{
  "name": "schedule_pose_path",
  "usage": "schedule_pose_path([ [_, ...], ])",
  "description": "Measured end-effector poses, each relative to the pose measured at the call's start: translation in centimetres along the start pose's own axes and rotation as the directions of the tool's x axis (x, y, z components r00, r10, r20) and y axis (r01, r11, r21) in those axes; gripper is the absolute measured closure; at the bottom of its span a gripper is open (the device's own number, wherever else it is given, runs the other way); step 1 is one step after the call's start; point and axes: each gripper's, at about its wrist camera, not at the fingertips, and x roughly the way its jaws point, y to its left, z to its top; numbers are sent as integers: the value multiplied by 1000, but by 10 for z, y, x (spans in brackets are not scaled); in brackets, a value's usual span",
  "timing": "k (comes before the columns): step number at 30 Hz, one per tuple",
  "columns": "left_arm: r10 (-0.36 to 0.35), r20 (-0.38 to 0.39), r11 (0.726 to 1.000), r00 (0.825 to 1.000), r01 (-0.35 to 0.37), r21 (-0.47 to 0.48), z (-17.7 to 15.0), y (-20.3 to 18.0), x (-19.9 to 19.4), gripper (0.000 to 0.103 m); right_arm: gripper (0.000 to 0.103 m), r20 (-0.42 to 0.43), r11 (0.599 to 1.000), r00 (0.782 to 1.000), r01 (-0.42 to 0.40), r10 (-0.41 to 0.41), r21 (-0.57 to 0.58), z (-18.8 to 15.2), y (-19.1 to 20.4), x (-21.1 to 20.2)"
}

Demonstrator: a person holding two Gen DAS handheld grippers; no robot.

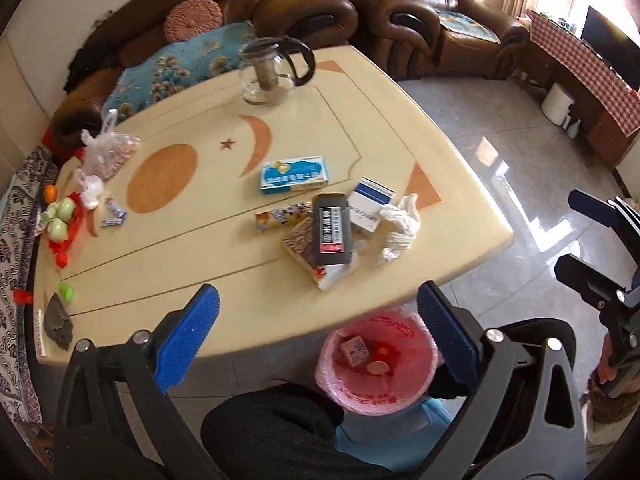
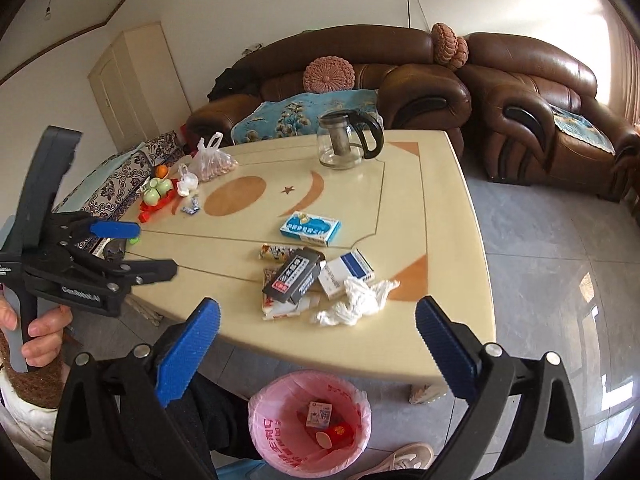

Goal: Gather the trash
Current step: 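Raise both tools from the bin back toward the table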

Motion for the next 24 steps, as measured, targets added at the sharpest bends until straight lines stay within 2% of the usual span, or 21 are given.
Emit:
schedule_pose_path([
  [7,12,-42,1000,999,-12,13,19,-7,24,6,7,5,1000,1000,-5,5,-9,13,-7,10],
  [16,31,-108,999,994,-29,23,29,-7,65,6,7,-65,1000,998,-15,16,17,9,-24,48],
  [24,4,-162,1000,987,-2,8,43,-6,98,6,7,-110,999,994,-14,18,35,6,-35,82],
])
